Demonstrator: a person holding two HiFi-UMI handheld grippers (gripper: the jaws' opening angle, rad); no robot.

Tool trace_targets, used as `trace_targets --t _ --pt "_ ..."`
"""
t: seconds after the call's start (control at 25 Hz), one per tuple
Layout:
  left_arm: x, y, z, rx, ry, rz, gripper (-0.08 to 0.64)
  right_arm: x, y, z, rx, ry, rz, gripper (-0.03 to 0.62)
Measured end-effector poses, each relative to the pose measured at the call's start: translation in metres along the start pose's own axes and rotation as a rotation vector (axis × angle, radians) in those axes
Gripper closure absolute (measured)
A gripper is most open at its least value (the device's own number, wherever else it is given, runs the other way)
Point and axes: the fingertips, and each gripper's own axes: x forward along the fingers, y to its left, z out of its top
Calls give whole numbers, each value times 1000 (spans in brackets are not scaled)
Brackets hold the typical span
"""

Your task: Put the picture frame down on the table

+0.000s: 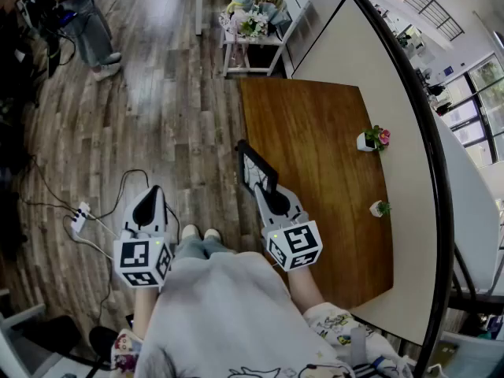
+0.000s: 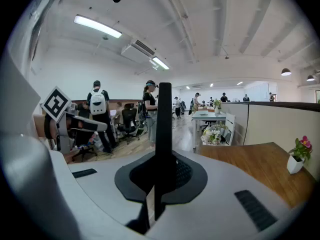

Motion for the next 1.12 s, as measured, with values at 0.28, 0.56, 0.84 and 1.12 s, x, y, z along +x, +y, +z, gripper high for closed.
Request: trace_targets --t 0.28,0.56,0.84,1.12 --pt "2 -16 -11 23 35 -12 557 -9 -17 -7 84 2 -29 584" --pt "13 -4 -15 18 50 -9 557 2 -14 -10 101 11 -24 584" --pt "58 20 -1 21 56 -44 557 41 -24 -2 99 35 -55 584" --pt "121 56 31 37 59 -73 557 103 -44 18 113 45 -88 584"
